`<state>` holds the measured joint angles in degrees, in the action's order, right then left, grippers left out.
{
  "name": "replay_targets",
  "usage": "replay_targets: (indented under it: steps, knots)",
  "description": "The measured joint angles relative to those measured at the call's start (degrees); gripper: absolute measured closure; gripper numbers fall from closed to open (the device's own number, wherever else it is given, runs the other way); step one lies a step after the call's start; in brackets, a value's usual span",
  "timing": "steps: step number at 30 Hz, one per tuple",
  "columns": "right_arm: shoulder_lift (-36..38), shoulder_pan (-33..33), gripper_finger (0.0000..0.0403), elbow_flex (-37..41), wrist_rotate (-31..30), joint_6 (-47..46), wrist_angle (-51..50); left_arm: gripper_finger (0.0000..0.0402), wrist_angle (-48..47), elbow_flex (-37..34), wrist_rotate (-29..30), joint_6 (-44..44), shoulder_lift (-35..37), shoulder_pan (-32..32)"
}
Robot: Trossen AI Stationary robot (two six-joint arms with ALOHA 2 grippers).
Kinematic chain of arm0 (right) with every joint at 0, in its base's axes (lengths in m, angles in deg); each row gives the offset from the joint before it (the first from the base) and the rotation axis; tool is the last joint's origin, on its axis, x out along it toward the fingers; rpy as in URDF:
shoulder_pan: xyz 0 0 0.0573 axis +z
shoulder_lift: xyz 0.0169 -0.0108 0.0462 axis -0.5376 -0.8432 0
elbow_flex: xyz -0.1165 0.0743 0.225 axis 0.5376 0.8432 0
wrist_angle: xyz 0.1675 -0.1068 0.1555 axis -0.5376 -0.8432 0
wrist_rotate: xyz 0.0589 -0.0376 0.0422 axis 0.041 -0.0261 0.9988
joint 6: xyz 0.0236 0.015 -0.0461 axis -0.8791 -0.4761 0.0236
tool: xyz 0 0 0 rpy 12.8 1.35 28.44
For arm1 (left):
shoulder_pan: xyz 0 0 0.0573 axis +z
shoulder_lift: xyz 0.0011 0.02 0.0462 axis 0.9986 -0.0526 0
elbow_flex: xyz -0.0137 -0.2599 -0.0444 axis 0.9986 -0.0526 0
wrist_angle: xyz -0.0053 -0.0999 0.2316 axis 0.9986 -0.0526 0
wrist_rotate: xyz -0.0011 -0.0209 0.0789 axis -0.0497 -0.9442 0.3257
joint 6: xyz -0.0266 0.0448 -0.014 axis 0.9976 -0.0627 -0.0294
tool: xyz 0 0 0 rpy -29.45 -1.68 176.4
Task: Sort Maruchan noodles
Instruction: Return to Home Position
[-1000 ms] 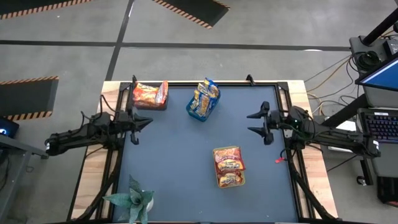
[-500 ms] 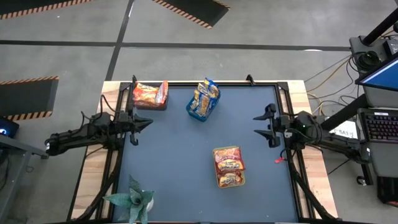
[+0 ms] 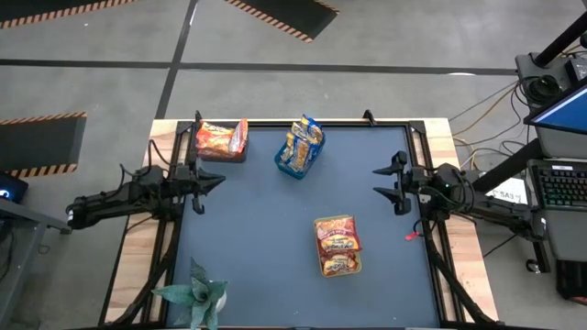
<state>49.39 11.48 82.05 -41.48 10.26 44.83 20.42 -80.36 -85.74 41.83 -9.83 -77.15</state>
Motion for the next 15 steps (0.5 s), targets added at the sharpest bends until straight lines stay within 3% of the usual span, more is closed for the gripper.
replay_targets:
  steps: [15]
  knots:
    - [-0.13, 0.0, 0.0163, 0.04, -1.06, -0.71, -1.36, 0.0402, -3.04, 0.01, 0.0, -0.75, -0.45, 0.02]
